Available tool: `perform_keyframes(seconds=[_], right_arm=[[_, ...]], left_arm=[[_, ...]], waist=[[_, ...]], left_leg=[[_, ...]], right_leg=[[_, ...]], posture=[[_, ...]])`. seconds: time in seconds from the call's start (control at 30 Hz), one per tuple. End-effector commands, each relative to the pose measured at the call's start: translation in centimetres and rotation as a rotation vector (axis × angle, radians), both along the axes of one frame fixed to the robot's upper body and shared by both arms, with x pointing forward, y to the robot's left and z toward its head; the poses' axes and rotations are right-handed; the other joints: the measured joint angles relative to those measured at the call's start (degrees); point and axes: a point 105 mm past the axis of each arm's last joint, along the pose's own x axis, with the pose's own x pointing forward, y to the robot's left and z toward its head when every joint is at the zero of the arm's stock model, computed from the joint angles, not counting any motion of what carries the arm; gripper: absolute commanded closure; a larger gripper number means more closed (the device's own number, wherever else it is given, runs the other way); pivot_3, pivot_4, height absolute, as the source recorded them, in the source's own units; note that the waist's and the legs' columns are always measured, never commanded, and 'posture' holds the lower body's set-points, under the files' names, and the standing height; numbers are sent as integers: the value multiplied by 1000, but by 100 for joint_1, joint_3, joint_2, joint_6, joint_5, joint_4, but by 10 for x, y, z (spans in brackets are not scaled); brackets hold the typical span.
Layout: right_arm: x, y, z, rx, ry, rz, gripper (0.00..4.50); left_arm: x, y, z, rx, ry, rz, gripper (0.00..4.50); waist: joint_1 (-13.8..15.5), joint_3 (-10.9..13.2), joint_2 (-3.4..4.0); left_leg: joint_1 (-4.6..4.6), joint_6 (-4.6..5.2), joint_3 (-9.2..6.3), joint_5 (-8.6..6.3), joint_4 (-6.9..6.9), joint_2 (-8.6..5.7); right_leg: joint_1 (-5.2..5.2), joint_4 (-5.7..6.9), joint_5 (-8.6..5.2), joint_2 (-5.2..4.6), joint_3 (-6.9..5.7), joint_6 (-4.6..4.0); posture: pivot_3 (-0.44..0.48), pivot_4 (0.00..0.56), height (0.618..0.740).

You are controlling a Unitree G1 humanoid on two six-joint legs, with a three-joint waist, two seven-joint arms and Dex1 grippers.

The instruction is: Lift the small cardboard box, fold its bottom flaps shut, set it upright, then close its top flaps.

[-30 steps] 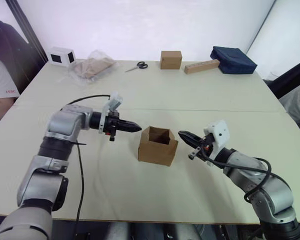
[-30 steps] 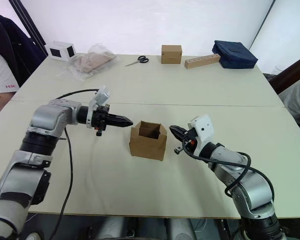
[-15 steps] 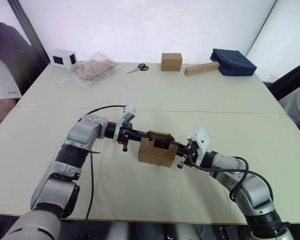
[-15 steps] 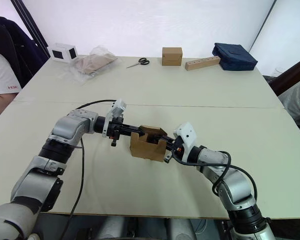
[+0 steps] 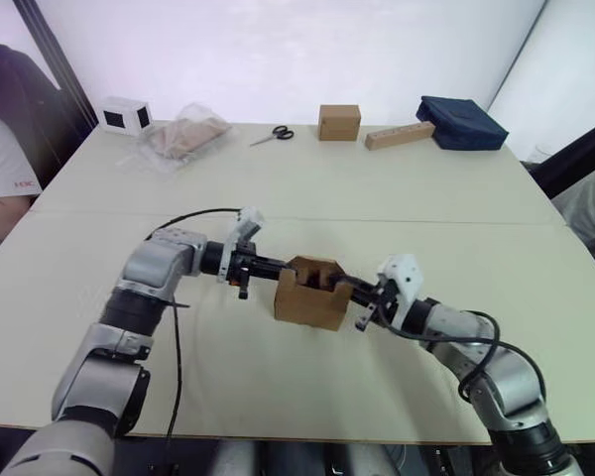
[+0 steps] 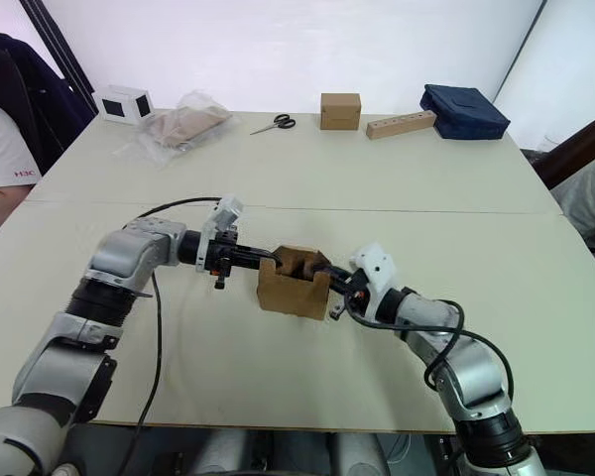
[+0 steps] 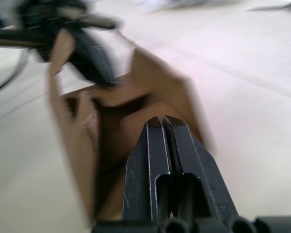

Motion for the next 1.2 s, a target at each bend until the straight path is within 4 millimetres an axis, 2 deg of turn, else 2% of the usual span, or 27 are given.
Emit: perform_keyframes(seconds=[0.03,0.13,0.27,0.33,0.43,0.5,0.6,0.73,0.9,1.2], right_arm=[[-10,-1,42,45,-128,1,4500],[-16,0,54,50,-153,7,4500],[-35,12,67,56,-171,90,4500],[-48,21,65,32,-149,165,4500],[-63,31,47,-43,-66,287,4500],[-62,31,40,-72,-44,300,4500],[-53,33,31,-79,-21,296,4500],[-44,35,23,-84,-9,287,4500],[-29,35,11,-107,5,249,4500],[-22,34,-3,-157,25,253,4500]], left_arm=[[2,11,29,-61,-39,25,4476],[6,16,33,-69,-37,47,4476],[24,11,31,-76,-49,102,4476],[33,3,28,-92,-43,118,4476],[51,-17,14,-91,-38,151,4476],[57,-28,6,-95,-30,155,4476],[55,-42,-10,-69,-6,109,4476],[48,-52,-16,-72,34,46,4476],[39,-54,-19,-78,81,-25,4476],[24,-51,-25,-47,144,-93,4476]], waist=[[1,1,1],[4,1,1],[38,1,0],[43,1,0],[98,2,-4],[123,2,-5],[106,3,-6],[103,4,-7],[108,5,-7],[109,4,-7]], left_leg=[[0,0,0,0,-1,0],[-1,0,-1,0,-2,0],[-1,0,-1,0,-2,-2],[-2,0,0,0,-2,-4],[-4,1,2,0,-1,-7],[-5,1,3,-1,-1,-9],[-6,5,5,-3,-1,-11],[-6,5,4,-3,-1,-10],[-7,5,3,-3,-1,-5],[-9,6,2,-3,-1,-5]], right_leg=[[-1,0,0,0,0,0],[-2,0,0,0,0,0],[0,-1,0,-3,-2,-1],[0,-4,0,-4,-2,0],[0,-8,0,-4,-2,0],[0,-11,-1,-3,-2,-1],[0,-14,0,-3,-2,0],[-1,-12,0,-1,-2,0],[-2,-13,0,0,-2,-1],[-3,-13,0,-2,-2,0]], posture=[[0,150,740],[0,150,740],[0,150,740],[0,150,740],[0,150,740],[0,150,740],[0,150,740],[0,150,740],[0,150,740],[0,150,740]])
